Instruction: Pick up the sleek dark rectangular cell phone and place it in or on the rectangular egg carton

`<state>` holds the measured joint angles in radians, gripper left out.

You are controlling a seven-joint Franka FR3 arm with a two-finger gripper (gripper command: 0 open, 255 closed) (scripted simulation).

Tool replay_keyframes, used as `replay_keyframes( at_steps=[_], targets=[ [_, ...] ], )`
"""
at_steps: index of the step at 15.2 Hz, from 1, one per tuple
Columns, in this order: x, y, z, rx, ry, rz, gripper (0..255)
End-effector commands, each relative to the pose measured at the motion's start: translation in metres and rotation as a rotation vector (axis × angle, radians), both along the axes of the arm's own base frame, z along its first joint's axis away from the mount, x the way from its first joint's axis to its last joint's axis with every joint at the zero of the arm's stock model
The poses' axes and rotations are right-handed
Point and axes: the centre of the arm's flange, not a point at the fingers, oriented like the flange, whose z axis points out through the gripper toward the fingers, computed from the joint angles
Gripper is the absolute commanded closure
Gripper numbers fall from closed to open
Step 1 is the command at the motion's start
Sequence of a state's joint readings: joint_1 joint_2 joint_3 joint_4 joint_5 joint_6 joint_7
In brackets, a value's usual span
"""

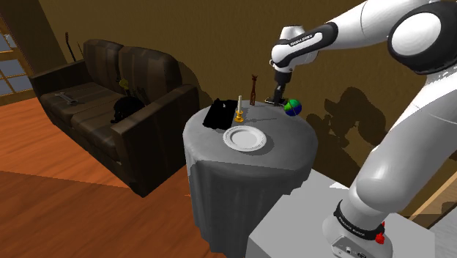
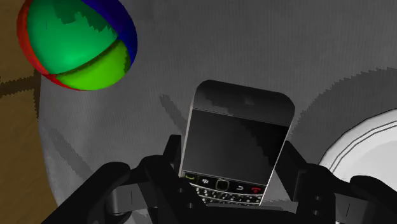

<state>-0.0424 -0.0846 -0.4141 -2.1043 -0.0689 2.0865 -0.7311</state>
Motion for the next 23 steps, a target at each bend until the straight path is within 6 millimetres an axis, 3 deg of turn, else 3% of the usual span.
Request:
replay_keyframes(
  at_steps=[1,20,23],
  targets=[
    [0.021,0.015,-0.002,0.001,0.000,0.000,255],
    [0.232,0.151,0.002,0.001,0.000,0.000,255],
    [0.240,0.156,-0.008,0.001,0.000,0.000,255]
  ],
)
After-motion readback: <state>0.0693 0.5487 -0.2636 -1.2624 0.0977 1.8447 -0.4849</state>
